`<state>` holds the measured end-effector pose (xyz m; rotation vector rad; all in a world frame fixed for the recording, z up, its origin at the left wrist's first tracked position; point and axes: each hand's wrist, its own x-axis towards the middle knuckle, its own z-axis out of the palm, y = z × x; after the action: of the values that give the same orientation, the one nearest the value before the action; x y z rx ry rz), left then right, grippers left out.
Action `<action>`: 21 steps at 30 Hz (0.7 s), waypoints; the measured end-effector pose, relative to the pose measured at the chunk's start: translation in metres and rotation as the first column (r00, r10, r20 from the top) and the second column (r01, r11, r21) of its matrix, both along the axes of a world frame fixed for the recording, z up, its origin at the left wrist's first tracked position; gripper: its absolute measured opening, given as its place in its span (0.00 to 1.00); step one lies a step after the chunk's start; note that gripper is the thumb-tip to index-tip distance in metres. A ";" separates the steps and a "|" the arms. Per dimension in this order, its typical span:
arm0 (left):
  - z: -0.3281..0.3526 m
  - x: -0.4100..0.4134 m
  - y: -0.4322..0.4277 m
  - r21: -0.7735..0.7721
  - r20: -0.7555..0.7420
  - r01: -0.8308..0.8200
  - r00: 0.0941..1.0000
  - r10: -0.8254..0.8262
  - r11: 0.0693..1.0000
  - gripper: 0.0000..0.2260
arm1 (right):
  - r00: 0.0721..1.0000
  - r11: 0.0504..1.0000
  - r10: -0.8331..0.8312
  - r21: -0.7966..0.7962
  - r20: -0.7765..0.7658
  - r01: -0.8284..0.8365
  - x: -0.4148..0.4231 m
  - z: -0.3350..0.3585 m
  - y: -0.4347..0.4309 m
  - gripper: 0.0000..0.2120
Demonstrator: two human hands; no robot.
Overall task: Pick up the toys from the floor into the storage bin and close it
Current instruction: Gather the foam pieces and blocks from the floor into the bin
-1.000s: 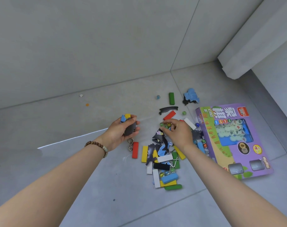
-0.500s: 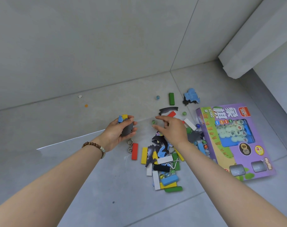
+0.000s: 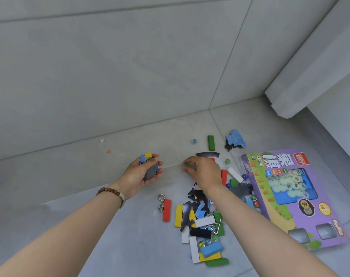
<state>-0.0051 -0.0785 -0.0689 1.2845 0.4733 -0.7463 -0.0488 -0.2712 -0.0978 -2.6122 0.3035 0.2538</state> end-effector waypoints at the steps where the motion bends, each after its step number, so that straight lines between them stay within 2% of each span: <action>1: 0.000 0.002 0.000 0.003 0.000 -0.001 1.000 0.001 1.000 0.03 | 1.000 1.000 -0.006 0.017 -0.001 0.007 0.000 -0.001 -0.001 0.12; 3: -0.001 0.004 0.001 0.011 -0.003 0.003 1.000 -0.003 1.000 0.03 | 0.994 0.979 -0.108 0.174 0.007 0.106 0.002 -0.002 -0.001 0.08; 4: -0.002 0.004 0.002 0.014 -0.006 0.004 1.000 -0.004 1.000 0.03 | 0.972 0.909 -0.235 0.355 0.008 0.217 0.004 -0.001 0.001 0.07; 5: -0.003 0.005 0.002 0.016 -0.009 0.003 1.000 -0.003 1.000 0.03 | 0.921 0.749 -0.388 0.569 -0.041 0.341 0.008 0.000 0.002 0.07; 6: -0.004 0.005 0.002 0.017 -0.012 0.002 1.000 -0.002 1.000 0.03 | 0.853 0.517 -0.498 0.737 -0.155 0.436 0.012 0.004 0.001 0.10; 7: -0.004 0.006 0.002 0.018 -0.015 0.000 1.000 0.000 1.000 0.03 | 0.796 0.267 -0.527 0.832 -0.297 0.487 0.015 0.009 0.000 0.12; 8: -0.005 0.007 0.002 0.021 -0.018 0.000 1.000 0.001 1.000 0.03 | 0.761 0.060 -0.499 0.860 -0.413 0.506 0.019 0.013 -0.001 0.13; 9: -0.005 0.008 0.002 0.024 -0.019 0.001 1.000 -0.001 1.000 0.03 | 0.745 -0.065 -0.466 0.858 -0.477 0.509 0.023 0.017 -0.004 0.14; 10: -0.005 0.009 0.003 0.028 -0.020 0.003 1.000 -0.003 1.000 0.03 | 0.743 -0.103 -0.447 0.854 -0.498 0.510 0.026 0.019 -0.007 0.16; 11: -0.005 0.011 0.003 0.033 -0.018 0.005 1.000 -0.005 0.999 0.03 | 0.750 -0.062 -0.447 0.853 -0.488 0.518 0.030 0.019 -0.010 0.19; 12: -0.005 0.013 0.004 0.039 -0.014 0.009 1.000 -0.008 0.999 0.03 | 0.764 0.048 -0.463 0.848 -0.449 0.528 0.034 0.020 -0.013 0.20; 14: -0.005 0.016 0.004 0.047 -0.006 0.014 1.000 -0.014 0.999 0.03 | 0.810 0.306 -0.497 0.811 -0.310 0.498 0.041 0.016 -0.018 0.16; 17: -0.004 0.020 0.005 0.046 0.001 0.020 1.000 -0.020 0.999 0.04 | 0.861 0.561 -0.490 0.707 -0.136 0.431 0.050 0.003 -0.026 0.12; 19: -0.004 0.022 0.004 0.046 0.002 0.026 1.000 -0.026 0.999 0.04 | 0.903 0.708 -0.417 0.586 -0.103 0.394 0.053 -0.005 -0.029 0.13; 21: -0.004 0.023 0.004 0.047 -0.005 0.027 1.000 -0.027 0.999 0.03 | 0.943 0.836 -0.295 0.436 -0.152 0.332 0.056 -0.007 -0.029 0.13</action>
<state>0.0181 -0.0748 -0.0725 1.3356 0.4799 -0.7645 0.0071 -0.3003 -0.1050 -2.0497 0.6151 0.2752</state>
